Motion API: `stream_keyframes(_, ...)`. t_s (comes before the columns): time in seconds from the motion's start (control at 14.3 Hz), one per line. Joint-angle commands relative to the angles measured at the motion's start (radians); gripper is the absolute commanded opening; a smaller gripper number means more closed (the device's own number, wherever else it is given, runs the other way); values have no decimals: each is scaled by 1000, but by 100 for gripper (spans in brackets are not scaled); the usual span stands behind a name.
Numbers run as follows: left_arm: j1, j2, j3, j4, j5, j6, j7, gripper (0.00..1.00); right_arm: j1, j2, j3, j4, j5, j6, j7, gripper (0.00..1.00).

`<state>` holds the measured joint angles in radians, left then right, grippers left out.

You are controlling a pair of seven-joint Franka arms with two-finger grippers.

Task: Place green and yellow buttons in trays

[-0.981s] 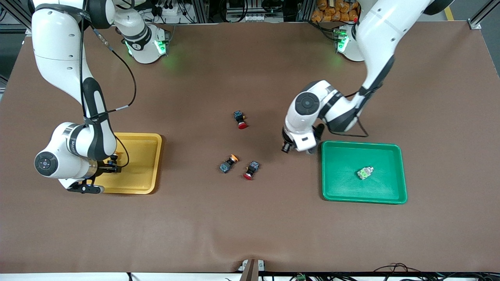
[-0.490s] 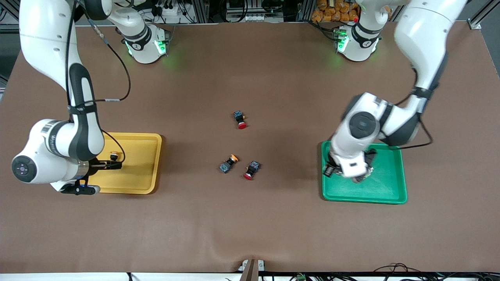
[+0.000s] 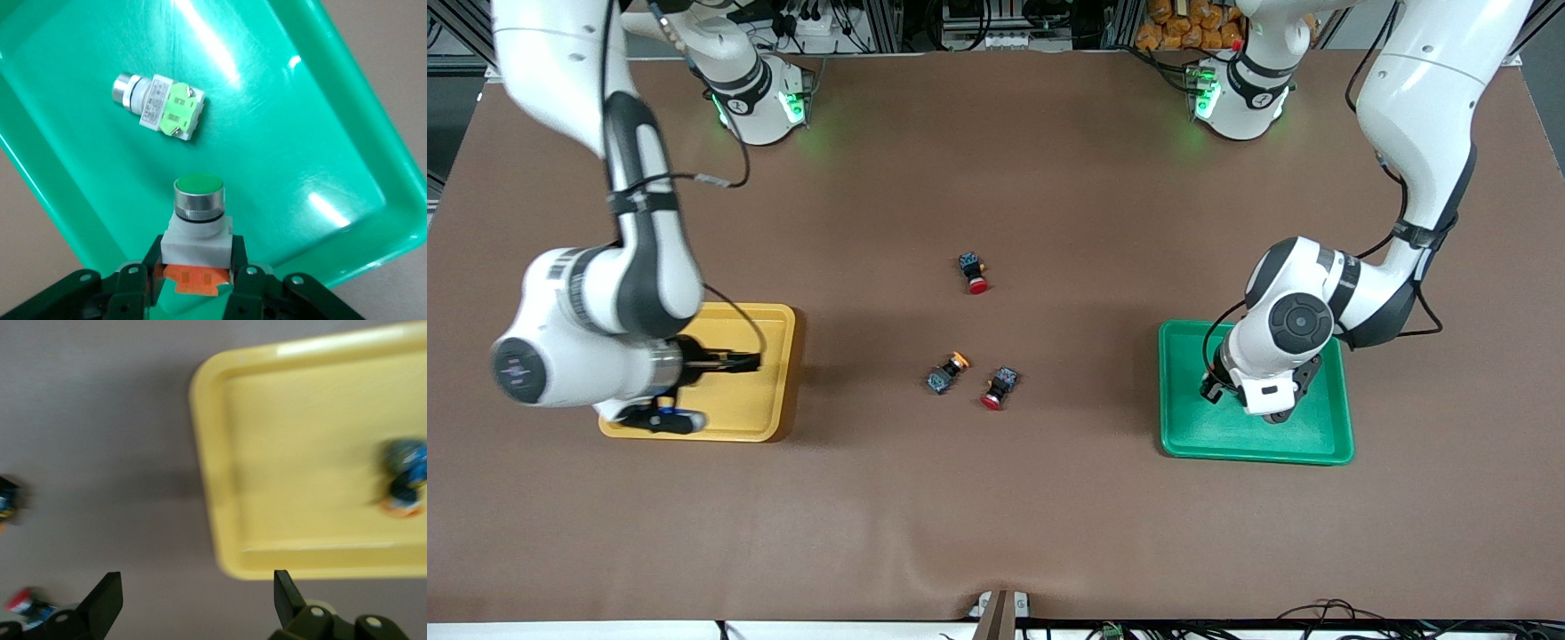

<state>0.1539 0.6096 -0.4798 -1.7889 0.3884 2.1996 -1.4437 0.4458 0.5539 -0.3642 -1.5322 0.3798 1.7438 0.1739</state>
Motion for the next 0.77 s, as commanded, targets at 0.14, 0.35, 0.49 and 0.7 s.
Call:
stream_keyframes(0.14,26,-7,-13,-1,21,-24,2,100,149,43,-7,10,76,166,393,100)
stream_keyframes(0.35,21,-39,-17,5,20,-27,-15,100,224,101,-6,12,83,305,579,100)
stream_keyframes(0.49,23,-79,-22,12,7,-43,-20,100,252,150,23,12,87,405,619,100)
stream_keyframes(0.7,18,-115,-23,55,4,-121,-21,100,252,221,94,17,123,619,755,100)
